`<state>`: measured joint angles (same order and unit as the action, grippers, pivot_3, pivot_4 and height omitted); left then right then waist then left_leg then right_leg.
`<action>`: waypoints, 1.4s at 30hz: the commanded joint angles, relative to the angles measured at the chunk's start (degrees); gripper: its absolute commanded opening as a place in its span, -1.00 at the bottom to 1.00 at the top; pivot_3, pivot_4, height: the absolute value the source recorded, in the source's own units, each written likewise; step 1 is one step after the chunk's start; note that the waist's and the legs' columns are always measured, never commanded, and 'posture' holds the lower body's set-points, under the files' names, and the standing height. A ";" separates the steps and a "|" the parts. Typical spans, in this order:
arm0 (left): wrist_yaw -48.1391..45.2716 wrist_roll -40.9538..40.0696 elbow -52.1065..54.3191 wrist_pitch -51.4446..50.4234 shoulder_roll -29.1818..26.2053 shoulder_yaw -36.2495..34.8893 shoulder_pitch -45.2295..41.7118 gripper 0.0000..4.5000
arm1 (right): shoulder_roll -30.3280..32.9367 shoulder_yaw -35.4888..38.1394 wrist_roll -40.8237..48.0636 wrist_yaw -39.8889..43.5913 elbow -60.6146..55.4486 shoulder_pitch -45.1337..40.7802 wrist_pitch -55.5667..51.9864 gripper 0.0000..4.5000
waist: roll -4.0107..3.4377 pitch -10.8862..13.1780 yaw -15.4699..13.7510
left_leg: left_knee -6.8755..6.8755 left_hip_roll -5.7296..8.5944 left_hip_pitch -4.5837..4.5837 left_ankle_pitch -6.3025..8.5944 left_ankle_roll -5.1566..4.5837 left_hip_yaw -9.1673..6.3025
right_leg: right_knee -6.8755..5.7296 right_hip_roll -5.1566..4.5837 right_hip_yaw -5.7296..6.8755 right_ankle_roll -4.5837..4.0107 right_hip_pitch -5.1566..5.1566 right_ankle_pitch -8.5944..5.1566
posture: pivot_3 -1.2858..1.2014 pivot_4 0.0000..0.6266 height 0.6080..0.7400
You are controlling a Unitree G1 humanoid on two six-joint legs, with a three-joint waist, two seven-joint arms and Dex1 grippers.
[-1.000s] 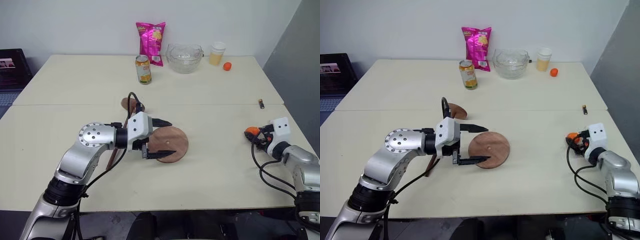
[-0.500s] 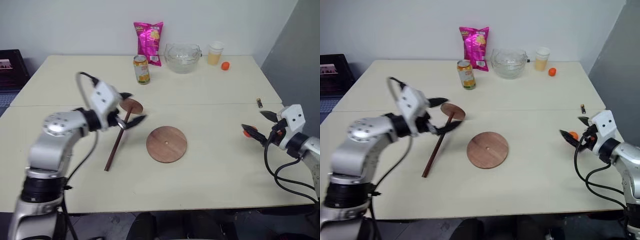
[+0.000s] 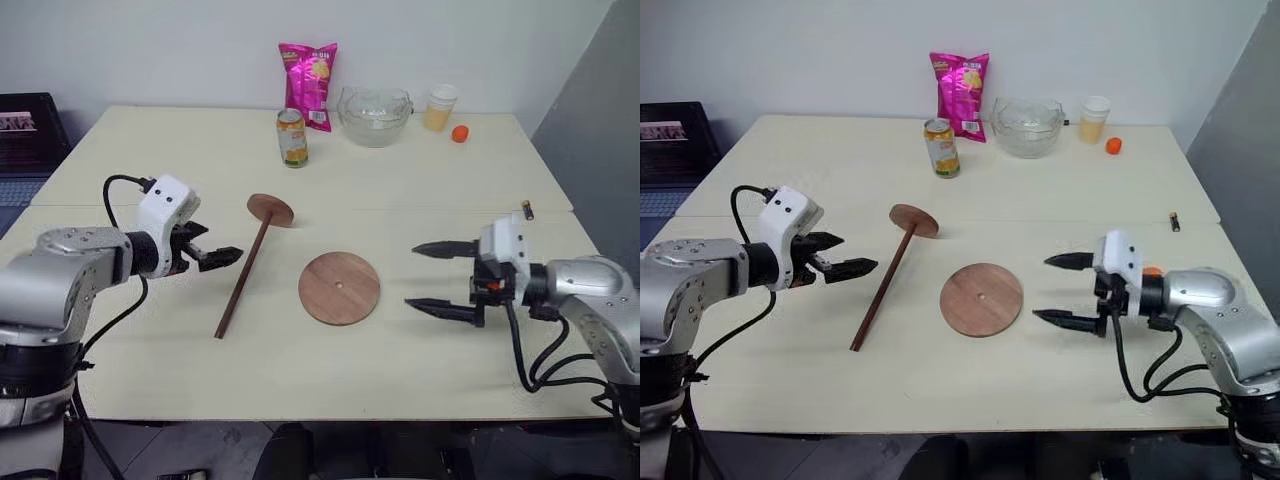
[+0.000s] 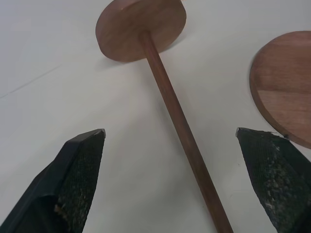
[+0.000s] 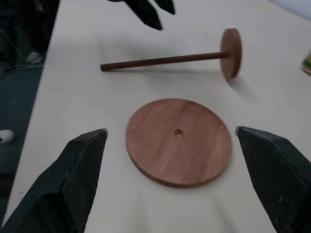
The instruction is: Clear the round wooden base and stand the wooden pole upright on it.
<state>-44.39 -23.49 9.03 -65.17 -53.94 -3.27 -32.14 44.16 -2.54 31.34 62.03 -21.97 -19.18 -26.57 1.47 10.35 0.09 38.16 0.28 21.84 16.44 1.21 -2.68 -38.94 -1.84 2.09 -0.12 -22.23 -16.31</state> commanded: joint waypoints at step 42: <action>-0.02 12.96 -47.27 1.82 17.59 16.59 -27.19 -0.10 | -3.61 -3.28 0.25 -5.82 -11.14 1.15 -2.08 1.00 | 0.05 -0.01 -0.04 | 0.15 0.09 0.08 -0.16 0.27 -0.04 | -0.05 -0.09 0.02 0.03 -0.03 -0.02 | 0.03 -0.52 1.00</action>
<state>-44.06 -10.84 -38.07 -63.53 -37.15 14.17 -58.59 40.16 -7.79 31.39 56.57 -32.29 -17.57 -29.21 1.52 10.34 0.05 38.31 0.37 21.92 16.28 1.49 -2.72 -38.99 -1.93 2.11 -0.08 -22.26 -16.33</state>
